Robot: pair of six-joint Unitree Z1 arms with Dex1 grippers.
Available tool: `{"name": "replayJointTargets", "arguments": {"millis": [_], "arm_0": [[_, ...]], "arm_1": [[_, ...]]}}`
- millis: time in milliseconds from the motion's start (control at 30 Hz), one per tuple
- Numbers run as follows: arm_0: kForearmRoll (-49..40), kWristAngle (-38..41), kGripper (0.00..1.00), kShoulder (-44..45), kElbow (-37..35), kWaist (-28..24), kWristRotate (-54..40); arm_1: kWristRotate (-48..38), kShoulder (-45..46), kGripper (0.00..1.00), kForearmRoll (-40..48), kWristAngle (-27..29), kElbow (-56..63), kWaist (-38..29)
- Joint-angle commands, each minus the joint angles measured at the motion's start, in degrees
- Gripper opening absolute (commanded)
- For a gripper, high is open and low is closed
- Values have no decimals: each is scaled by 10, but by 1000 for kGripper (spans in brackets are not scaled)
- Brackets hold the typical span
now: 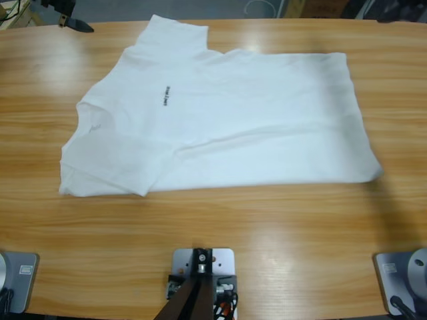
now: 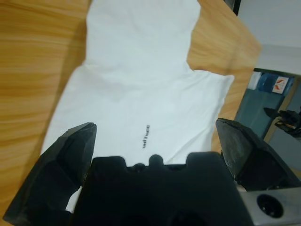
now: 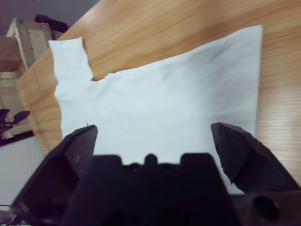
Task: Fold clothes
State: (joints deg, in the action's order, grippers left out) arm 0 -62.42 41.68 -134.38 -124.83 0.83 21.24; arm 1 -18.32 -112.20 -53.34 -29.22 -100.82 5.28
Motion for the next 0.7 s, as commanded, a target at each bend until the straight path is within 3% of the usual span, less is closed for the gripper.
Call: {"name": "replayJointTargets", "arguments": {"millis": [33,167,467,600,700], "arm_0": [[-24,16,954,-100,-50,-4,-24],[-31,25,931,-128,-81,-5,-26],[-90,29,908,-207,-249,-3,-40],[-106,26,904,-225,-273,-2,-39],[-166,24,904,-223,-293,-7,-56]], "arm_1": [[35,-63,982,-2,-11,4,13],[38,-81,982,0,-14,-8,13],[55,-98,982,-1,-15,-13,13],[57,-101,982,-1,-16,-15,13],[58,-99,982,-3,-12,-12,13]]}}
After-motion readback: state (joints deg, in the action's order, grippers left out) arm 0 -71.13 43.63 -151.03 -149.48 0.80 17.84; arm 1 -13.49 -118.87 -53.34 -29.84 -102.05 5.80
